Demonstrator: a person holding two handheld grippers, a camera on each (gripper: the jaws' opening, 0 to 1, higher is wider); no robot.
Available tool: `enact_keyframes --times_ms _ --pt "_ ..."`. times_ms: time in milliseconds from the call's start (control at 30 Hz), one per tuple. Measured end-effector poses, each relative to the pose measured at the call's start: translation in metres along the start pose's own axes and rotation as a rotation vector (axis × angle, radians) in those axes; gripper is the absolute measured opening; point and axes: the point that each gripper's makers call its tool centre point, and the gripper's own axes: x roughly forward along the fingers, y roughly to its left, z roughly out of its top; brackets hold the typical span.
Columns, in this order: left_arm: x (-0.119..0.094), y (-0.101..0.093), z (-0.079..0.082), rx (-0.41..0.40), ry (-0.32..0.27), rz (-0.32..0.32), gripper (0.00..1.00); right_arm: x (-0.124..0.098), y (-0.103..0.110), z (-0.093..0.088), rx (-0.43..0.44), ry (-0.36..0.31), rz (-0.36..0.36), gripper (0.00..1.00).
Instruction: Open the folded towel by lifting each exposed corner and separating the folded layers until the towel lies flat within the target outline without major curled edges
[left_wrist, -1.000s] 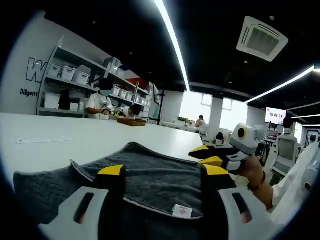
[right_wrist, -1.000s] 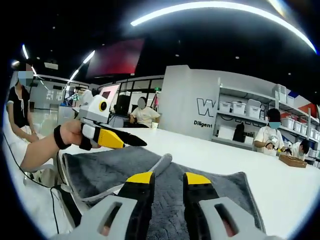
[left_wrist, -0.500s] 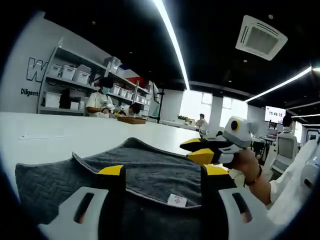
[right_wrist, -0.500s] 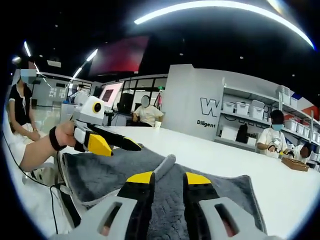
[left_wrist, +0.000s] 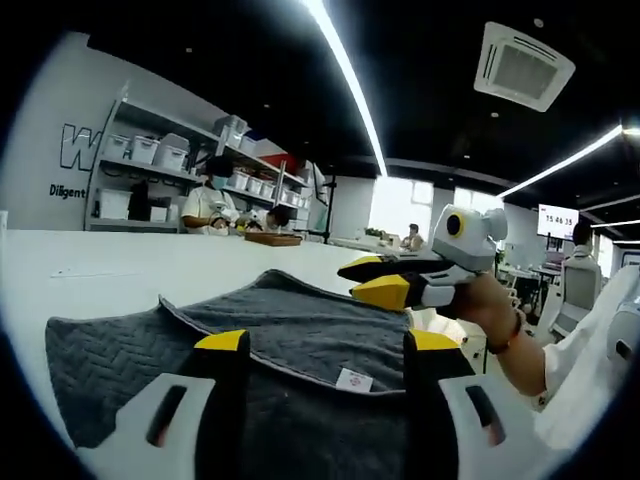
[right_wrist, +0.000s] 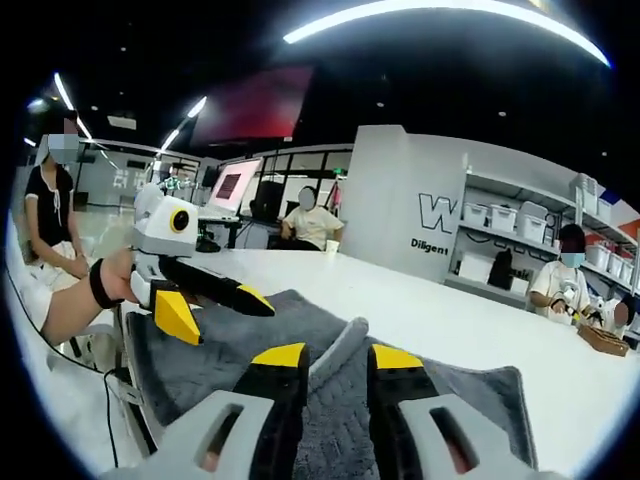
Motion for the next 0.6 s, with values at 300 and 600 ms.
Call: enact_keyframes --times_ms 300,600 --pt "0.002 -0.017 -0.009 0.034 0.027 -0.005 0.60 0.017 0.001 0.003 -0.017 0.025 0.028 0.19" --pt "0.000 -0.024 -0.019 0.063 0.055 0.005 0.60 0.036 0.000 -0.003 -0.010 0.071 0.052 0.20"
